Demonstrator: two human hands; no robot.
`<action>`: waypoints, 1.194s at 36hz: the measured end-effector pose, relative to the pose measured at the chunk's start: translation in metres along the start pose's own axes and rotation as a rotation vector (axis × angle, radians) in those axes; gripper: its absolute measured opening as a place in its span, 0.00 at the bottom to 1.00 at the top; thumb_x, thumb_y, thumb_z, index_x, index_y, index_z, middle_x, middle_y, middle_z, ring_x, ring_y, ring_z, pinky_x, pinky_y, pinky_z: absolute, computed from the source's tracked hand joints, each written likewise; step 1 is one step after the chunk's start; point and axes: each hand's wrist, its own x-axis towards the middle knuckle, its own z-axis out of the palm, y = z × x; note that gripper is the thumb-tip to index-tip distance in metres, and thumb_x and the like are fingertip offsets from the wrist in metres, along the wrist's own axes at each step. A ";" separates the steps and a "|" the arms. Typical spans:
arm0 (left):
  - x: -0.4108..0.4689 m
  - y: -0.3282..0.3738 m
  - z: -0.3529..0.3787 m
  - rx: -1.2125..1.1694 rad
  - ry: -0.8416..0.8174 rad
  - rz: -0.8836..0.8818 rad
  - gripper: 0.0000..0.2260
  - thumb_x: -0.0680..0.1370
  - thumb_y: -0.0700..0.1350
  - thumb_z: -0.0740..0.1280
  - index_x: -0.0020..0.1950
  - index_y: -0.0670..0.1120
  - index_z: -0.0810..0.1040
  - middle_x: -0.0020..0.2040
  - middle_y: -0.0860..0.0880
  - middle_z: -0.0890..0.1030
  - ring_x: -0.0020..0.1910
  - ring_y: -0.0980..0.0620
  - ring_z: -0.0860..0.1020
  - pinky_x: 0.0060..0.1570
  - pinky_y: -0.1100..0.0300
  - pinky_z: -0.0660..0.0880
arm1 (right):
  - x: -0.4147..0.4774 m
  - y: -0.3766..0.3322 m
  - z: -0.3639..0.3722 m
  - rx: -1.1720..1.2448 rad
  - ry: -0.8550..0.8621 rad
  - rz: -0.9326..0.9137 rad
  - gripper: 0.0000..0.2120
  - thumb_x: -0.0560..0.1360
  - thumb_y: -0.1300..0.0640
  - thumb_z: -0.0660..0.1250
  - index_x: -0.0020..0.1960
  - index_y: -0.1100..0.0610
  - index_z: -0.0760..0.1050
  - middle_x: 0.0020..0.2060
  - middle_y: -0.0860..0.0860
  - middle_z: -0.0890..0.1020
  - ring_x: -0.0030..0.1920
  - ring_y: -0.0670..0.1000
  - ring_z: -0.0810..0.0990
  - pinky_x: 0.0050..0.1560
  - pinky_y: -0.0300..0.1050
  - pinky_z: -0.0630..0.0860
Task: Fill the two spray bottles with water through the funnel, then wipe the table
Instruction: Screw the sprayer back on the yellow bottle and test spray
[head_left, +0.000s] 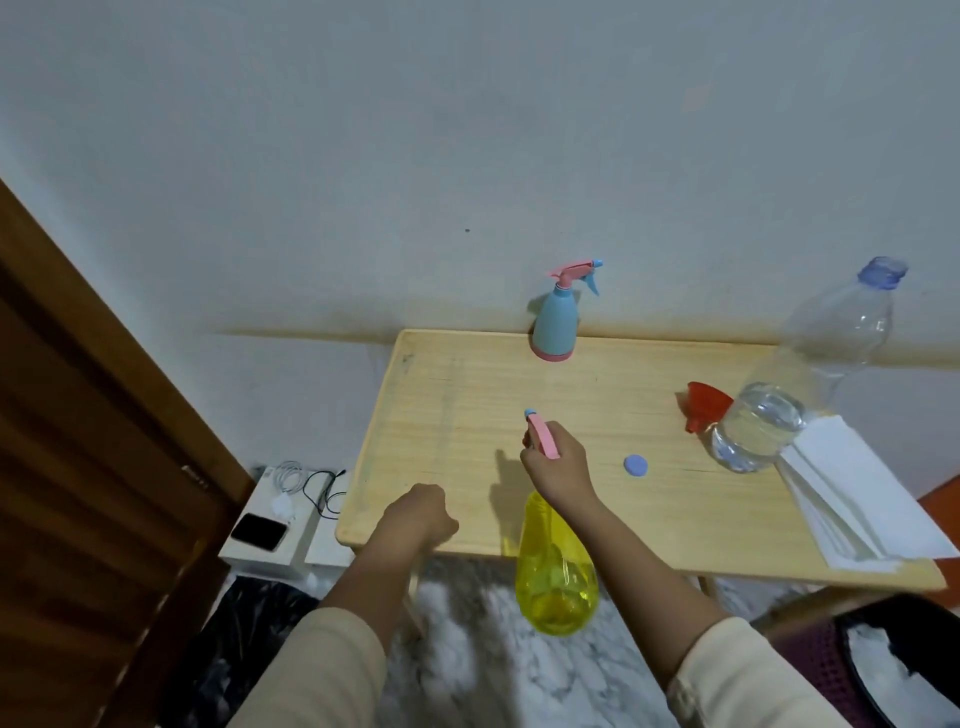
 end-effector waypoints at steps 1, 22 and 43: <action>0.001 -0.002 0.001 0.010 0.000 0.002 0.15 0.74 0.45 0.63 0.30 0.45 0.61 0.31 0.48 0.64 0.30 0.49 0.66 0.27 0.60 0.59 | -0.001 0.001 0.003 0.001 0.001 0.008 0.04 0.69 0.70 0.60 0.42 0.67 0.72 0.37 0.56 0.74 0.38 0.53 0.70 0.36 0.43 0.65; 0.008 -0.031 0.006 -0.126 0.032 0.010 0.12 0.75 0.47 0.64 0.36 0.44 0.64 0.36 0.50 0.67 0.33 0.51 0.67 0.29 0.60 0.61 | -0.001 -0.007 0.041 -0.086 -0.069 0.206 0.04 0.72 0.64 0.58 0.40 0.62 0.68 0.34 0.54 0.69 0.33 0.52 0.64 0.30 0.40 0.61; 0.014 -0.049 -0.004 -0.214 0.016 0.032 0.08 0.76 0.46 0.63 0.44 0.42 0.67 0.42 0.47 0.70 0.38 0.49 0.67 0.32 0.58 0.60 | -0.005 -0.015 0.063 -0.022 -0.084 0.215 0.10 0.73 0.63 0.57 0.49 0.64 0.74 0.38 0.52 0.67 0.33 0.50 0.62 0.27 0.37 0.60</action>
